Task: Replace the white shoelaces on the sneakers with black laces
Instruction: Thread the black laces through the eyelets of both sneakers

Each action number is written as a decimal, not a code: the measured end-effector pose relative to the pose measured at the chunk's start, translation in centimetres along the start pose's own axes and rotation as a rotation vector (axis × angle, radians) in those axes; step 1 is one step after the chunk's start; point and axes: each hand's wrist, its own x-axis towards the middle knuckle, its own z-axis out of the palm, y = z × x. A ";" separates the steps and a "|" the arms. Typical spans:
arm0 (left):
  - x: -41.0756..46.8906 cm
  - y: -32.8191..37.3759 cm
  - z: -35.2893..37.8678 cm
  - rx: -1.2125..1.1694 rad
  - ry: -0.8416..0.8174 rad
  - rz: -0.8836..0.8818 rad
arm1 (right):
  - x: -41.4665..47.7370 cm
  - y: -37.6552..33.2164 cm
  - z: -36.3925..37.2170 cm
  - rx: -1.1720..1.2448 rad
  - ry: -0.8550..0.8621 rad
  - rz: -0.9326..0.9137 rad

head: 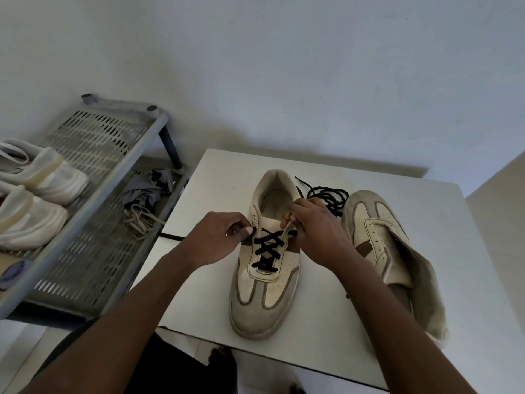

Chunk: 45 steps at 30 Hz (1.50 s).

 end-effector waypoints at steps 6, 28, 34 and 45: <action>0.0 0.0 -0.9 0.036 -0.060 -0.046 | -0.1 0.2 0.1 0.007 0.001 -0.012; 0.4 3.3 1.6 -0.046 0.338 0.224 | -0.8 2.6 -3.0 0.068 -0.280 0.222; 0.0 5.9 1.8 -0.304 0.201 0.288 | -1.2 -1.5 -9.8 1.030 -0.082 0.082; 1.4 5.3 -0.6 -0.962 0.539 -0.272 | -0.4 -4.0 -9.3 1.237 0.053 0.179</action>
